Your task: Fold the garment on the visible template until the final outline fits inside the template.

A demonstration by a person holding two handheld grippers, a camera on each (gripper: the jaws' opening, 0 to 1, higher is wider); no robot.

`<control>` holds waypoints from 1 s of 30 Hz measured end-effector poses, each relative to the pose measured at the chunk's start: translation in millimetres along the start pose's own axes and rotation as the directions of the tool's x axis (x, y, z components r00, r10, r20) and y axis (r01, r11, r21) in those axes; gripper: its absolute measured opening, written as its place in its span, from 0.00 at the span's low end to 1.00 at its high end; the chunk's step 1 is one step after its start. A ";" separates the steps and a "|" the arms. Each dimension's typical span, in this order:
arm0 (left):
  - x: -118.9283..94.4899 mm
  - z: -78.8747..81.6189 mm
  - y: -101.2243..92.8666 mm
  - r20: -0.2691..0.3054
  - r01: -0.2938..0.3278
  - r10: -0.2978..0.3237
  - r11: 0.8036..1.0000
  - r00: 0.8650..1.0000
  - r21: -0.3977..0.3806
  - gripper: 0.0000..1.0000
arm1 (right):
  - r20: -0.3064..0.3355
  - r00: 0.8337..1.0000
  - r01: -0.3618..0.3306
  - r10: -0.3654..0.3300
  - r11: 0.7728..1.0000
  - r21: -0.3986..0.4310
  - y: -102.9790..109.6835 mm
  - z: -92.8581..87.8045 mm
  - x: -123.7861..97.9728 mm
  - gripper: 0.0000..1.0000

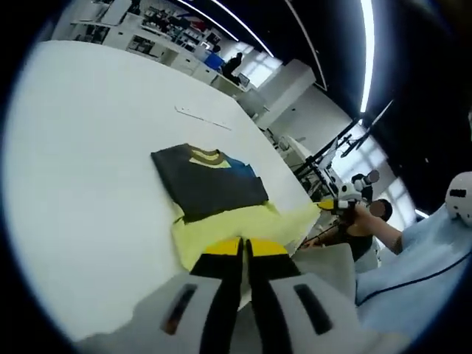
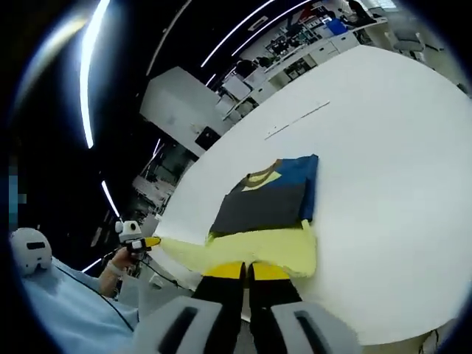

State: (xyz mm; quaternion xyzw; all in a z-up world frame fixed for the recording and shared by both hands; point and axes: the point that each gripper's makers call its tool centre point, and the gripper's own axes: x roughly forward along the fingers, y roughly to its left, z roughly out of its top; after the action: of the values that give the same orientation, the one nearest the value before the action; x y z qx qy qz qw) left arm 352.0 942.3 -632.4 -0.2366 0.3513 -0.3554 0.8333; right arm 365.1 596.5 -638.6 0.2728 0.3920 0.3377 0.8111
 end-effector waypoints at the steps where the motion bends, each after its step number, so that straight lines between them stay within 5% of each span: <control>1: 2.9 7.0 4.6 0.005 -0.004 0.004 1.000 1.000 0.007 0.00 | 0.008 1.000 0.000 0.000 1.000 -0.001 -0.8 5.7 2.5 0.00; 16: 43.4 89.4 51.2 0.080 -0.036 0.031 0.997 0.996 0.071 0.00 | 0.075 0.997 0.011 -0.004 0.996 -0.090 -19.6 98.2 55.4 0.00; 30: 78.1 121.1 82.4 0.127 -0.076 0.068 0.996 0.990 0.056 0.00 | 0.107 0.993 0.050 -0.038 0.993 -0.109 -49.4 138.6 94.1 0.00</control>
State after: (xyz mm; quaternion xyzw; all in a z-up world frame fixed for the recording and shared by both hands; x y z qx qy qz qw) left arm 517.4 952.9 -640.5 -0.2203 0.2957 -0.3199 0.8727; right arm 538.9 612.8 -640.7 0.2357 0.3351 0.3263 0.8519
